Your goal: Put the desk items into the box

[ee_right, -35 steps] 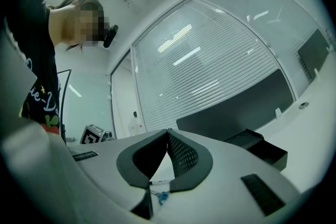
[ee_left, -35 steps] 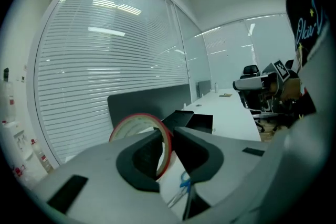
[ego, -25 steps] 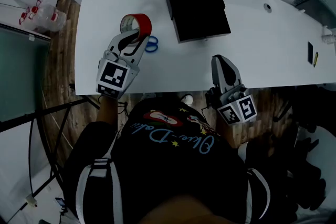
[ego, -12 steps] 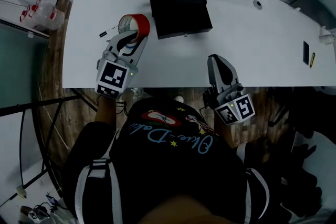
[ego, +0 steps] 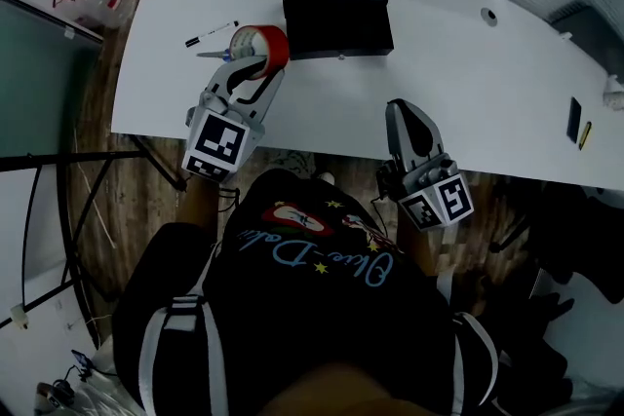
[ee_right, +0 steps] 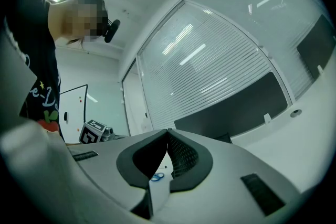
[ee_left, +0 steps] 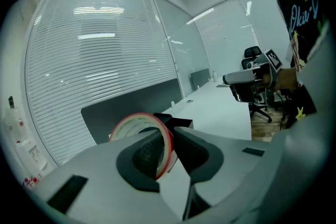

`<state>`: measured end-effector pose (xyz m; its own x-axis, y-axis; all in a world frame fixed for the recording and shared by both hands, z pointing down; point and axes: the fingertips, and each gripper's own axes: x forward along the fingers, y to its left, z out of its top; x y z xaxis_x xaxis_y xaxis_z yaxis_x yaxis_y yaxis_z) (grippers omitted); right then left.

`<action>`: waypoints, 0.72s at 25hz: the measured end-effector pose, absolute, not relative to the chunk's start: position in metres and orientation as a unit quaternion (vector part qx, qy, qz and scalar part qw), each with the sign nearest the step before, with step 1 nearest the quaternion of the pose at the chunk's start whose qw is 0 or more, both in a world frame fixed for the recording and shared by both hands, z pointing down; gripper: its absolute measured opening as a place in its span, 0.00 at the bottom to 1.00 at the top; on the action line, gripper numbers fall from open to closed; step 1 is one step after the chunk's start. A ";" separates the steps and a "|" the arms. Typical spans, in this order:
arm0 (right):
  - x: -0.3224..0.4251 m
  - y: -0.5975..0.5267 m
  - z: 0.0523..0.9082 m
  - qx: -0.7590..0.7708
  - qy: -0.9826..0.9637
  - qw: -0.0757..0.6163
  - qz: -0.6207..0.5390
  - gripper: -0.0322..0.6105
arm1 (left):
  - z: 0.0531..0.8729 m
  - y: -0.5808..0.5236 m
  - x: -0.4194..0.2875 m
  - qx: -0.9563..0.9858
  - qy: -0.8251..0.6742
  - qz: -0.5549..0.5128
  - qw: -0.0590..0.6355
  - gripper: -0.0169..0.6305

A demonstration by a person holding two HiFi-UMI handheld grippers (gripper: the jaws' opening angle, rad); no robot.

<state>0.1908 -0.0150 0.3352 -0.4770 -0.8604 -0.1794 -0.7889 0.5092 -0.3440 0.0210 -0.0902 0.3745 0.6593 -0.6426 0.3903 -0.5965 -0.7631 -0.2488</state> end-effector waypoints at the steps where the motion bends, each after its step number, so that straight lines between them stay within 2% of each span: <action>1: 0.190 -0.016 0.335 -0.481 0.854 0.167 -0.108 0.10 | 0.375 -0.091 0.021 -0.909 0.342 -0.233 0.050 0.16; 18: 0.222 -0.050 0.330 -0.497 0.850 0.146 -0.099 0.10 | 0.417 -0.146 0.087 -0.922 0.290 -0.249 0.052 0.16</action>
